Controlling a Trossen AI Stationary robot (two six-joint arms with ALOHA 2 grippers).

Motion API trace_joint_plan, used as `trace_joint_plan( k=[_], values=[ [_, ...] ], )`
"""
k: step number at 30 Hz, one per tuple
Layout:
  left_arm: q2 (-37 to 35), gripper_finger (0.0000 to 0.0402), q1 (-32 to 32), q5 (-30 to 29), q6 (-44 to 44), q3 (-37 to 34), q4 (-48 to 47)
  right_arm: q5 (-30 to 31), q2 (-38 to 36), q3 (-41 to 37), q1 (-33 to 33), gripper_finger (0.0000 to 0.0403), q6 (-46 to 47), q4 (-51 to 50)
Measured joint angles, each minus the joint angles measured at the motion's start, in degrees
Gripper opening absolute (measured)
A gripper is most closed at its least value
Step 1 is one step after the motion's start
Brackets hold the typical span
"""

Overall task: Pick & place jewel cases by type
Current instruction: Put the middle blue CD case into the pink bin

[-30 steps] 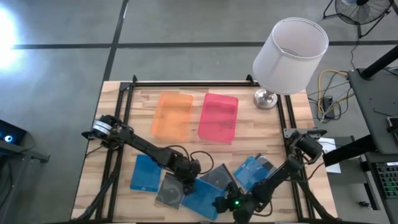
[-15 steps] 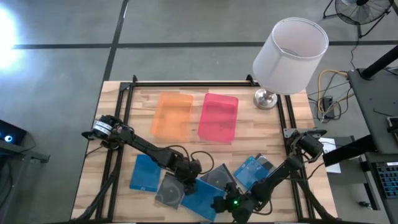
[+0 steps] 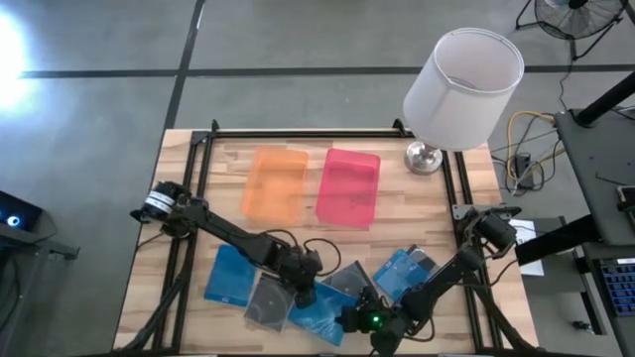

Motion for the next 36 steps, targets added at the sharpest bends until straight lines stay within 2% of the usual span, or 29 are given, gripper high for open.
trace_joint_plan(
  k=[3, 6, 9, 12, 15, 19, 26, 31, 36],
  values=[
    [-4.18, 0.0117, 0.12, -3.52, 1.78, 0.31, -1.5, 3.46, -0.03, 0.01, 1.82, 0.0039, 2.73, -0.4],
    [-9.35, 0.0117, 0.14, -8.84, 1.6, 0.27, -2.26, 11.18, -0.01, -0.06, 5.02, 0.0039, 10.05, -3.16],
    [-15.02, 0.0117, 0.05, -16.14, 1.44, 0.24, -3.46, 18.76, -0.11, -0.08, 7.15, 0.004, 11.86, -3.87],
    [-20.74, 0.0117, -0.13, -24.96, 1.71, 0.18, -4.98, 28.17, -0.99, 0.34, 6.33, 0.0042, 11.98, -3.88],
    [-26.15, 0.0117, -0.13, -32.45, 3.19, 0.11, -6.79, 31.96, -2.32, 0.36, 2.95, 0.0043, 11.73, -8.05],
    [-32.96, 0.0117, -0.1, -37.66, 7.61, 0.05, -8.65, 33.53, -6.6, 0.27, -2.72, 0.0045, 11.62, -18.76],
    [-41.57, 0.0117, 0.14, -40.27, 16.65, -0.13, -12.93, 35.2, -16.55, 0.54, -14.2, 0.004, 10.82, -38.4],
    [-45.56, 0.0117, 0.18, -40.6, 18.92, -0.26, -16.85, 25.79, -18.39, 1.13, -24.29, 0.004, 12.03, -50.1],
    [-48.13, 0.0117, 0.44, -41.06, 22.93, -0.26, -17.71, 18.55, -18.01, 1.19, -33.21, 0.0042, 12.13, -50.36]
  ],
)
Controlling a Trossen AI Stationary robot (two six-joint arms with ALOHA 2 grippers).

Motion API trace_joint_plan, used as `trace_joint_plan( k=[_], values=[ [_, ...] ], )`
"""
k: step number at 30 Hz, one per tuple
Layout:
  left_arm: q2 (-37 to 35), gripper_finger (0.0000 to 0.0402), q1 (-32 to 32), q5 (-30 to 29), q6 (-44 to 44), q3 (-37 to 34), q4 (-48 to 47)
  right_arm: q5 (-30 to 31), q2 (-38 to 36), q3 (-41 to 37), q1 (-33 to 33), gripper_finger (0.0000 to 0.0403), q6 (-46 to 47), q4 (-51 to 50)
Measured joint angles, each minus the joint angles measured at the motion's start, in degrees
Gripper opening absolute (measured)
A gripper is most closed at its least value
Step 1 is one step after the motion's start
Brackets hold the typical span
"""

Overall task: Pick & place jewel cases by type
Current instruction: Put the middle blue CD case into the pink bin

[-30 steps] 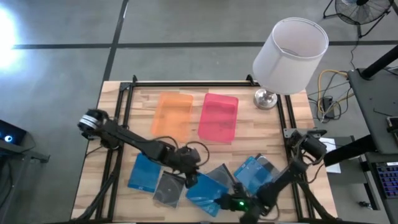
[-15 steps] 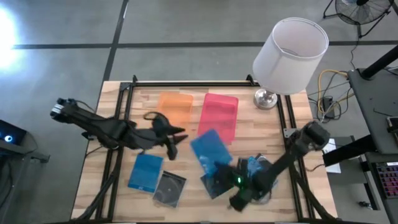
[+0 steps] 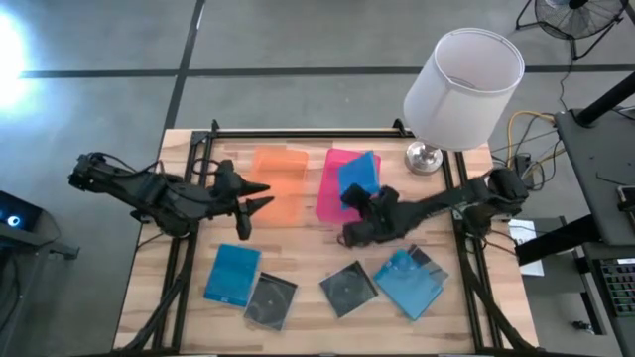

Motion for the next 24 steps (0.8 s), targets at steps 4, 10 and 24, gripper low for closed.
trace_joint_plan(
  k=[4, 10, 24],
  values=[
    [-1.62, 0.0117, 0.82, 0.0, 0.72, 0.0, 0.03, -1.92, 0.18, 0.69, -4.84, 0.0043, -0.32, 5.04],
    [-3.55, 0.0117, 1.51, 2.35, 0.6, 0.0, -0.03, -8.58, 0.16, 3.61, -8.91, 0.0044, -2.71, 6.37],
    [-4.37, 0.0117, 1.53, 6.12, 2.5, 0.0, -0.94, -21.48, 0.86, 6.26, -10.02, 0.0176, -10.16, 5.8]
  ],
)
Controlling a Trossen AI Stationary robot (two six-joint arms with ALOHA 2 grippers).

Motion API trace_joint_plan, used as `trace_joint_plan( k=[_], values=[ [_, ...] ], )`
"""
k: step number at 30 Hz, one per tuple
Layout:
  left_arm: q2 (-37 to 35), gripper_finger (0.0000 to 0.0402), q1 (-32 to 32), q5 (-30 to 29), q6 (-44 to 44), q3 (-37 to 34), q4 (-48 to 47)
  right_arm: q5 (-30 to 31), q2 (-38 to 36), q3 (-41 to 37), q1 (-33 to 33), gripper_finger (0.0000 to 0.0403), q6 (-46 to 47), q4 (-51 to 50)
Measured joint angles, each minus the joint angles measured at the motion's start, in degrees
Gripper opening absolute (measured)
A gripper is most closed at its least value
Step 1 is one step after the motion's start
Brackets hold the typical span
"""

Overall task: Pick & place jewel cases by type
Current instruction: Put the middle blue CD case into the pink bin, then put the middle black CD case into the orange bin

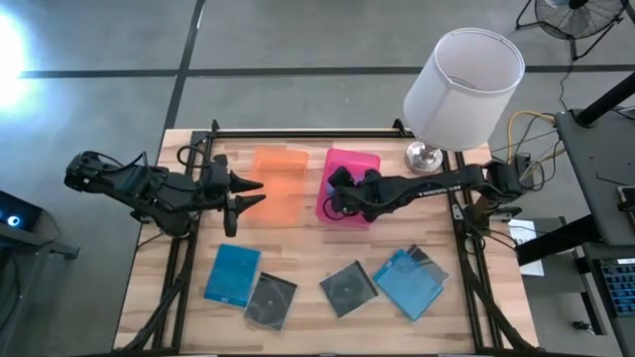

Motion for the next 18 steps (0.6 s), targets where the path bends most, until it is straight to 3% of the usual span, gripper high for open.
trace_joint_plan(
  k=[7, 9, 13, 18],
  values=[
    [0.0, 0.0117, 0.0, 0.11, -0.81, 0.0, -2.53, -26.04, -0.03, 2.62, 1.61, 0.0245, -26.78, 5.18],
    [0.16, 0.0117, 0.0, 0.36, -1.93, 0.0, -4.8, -30.25, -0.12, 3.71, 3.13, 0.0253, -31.73, 3.12],
    [0.33, 0.0117, -0.04, 1.62, -8.53, 0.0, -10.69, -25.84, -0.17, 5.85, 7.96, 0.0257, -37.48, -9.05],
    [0.62, 0.0117, -0.11, 9.91, -19.01, 0.0, -23.88, -25.48, -0.53, 7.31, 16.36, 0.0247, -48.66, -11.1]
  ],
)
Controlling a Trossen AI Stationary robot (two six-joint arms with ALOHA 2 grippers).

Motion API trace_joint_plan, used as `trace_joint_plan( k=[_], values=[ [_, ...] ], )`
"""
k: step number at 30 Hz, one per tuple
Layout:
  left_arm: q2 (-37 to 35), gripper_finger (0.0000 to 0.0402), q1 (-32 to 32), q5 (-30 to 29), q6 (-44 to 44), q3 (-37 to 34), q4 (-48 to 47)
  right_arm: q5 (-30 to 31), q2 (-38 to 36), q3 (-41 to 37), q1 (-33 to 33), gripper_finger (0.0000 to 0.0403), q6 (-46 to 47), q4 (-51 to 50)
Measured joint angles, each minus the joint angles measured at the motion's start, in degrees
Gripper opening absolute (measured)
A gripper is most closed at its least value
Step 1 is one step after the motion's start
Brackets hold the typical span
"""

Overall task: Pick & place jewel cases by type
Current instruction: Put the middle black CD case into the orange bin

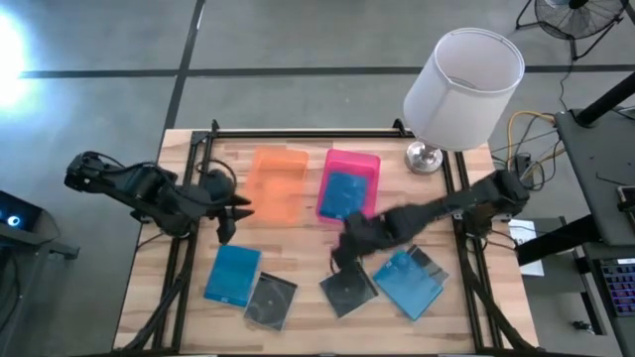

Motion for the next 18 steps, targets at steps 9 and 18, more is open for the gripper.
trace_joint_plan(
  k=[9, 18],
  values=[
    [2.72, 0.0117, -3.16, 14.29, -20.82, -9.14, -11.73, -3.25, 0.44, -5.88, 2.95, 0.0235, -1.11, 16.72],
    [3.16, 0.0117, -14.98, 17.03, -47.56, -25.31, 4.18, -2.96, 0.48, -7.01, 0.59, 0.0235, -7.12, 21.46]
  ],
)
